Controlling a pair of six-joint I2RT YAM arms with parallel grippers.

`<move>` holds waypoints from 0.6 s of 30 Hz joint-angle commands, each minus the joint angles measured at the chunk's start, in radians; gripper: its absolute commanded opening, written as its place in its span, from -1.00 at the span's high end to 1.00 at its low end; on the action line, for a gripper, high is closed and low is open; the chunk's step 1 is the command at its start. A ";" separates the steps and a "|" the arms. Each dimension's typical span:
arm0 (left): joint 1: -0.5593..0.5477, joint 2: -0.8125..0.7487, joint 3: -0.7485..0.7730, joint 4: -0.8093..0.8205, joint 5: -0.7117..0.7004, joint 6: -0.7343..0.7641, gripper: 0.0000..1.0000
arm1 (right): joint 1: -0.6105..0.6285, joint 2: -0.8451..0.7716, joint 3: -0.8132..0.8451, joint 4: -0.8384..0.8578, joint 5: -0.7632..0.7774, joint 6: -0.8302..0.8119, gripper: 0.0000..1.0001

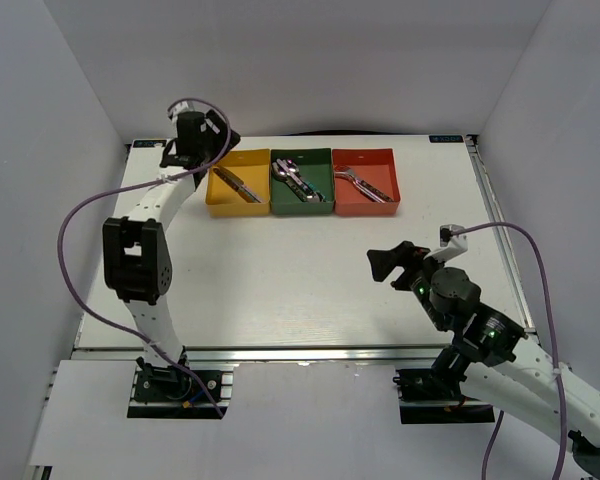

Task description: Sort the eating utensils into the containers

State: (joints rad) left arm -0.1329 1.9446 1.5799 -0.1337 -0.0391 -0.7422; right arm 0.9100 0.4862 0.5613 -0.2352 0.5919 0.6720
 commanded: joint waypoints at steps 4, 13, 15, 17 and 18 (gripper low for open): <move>0.003 -0.233 0.071 -0.223 -0.071 0.190 -0.89 | -0.003 0.057 0.115 -0.050 0.005 -0.120 -0.79; 0.001 -0.603 -0.167 -0.394 -0.119 0.289 -0.96 | -0.003 0.101 0.248 -0.194 -0.003 -0.239 -0.79; 0.001 -0.726 -0.227 -0.449 -0.148 0.334 -0.96 | -0.003 0.121 0.316 -0.271 -0.001 -0.285 -0.79; 0.001 -0.801 -0.259 -0.493 -0.227 0.401 -0.96 | -0.003 0.140 0.380 -0.338 0.002 -0.296 -0.79; 0.001 -0.879 -0.302 -0.526 -0.257 0.443 -0.96 | -0.003 0.158 0.397 -0.401 0.017 -0.299 -0.79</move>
State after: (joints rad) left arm -0.1329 1.2083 1.3266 -0.5518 -0.1806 -0.4221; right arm 0.9096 0.6266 0.8715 -0.4938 0.5735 0.4377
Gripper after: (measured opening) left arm 0.979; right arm 0.894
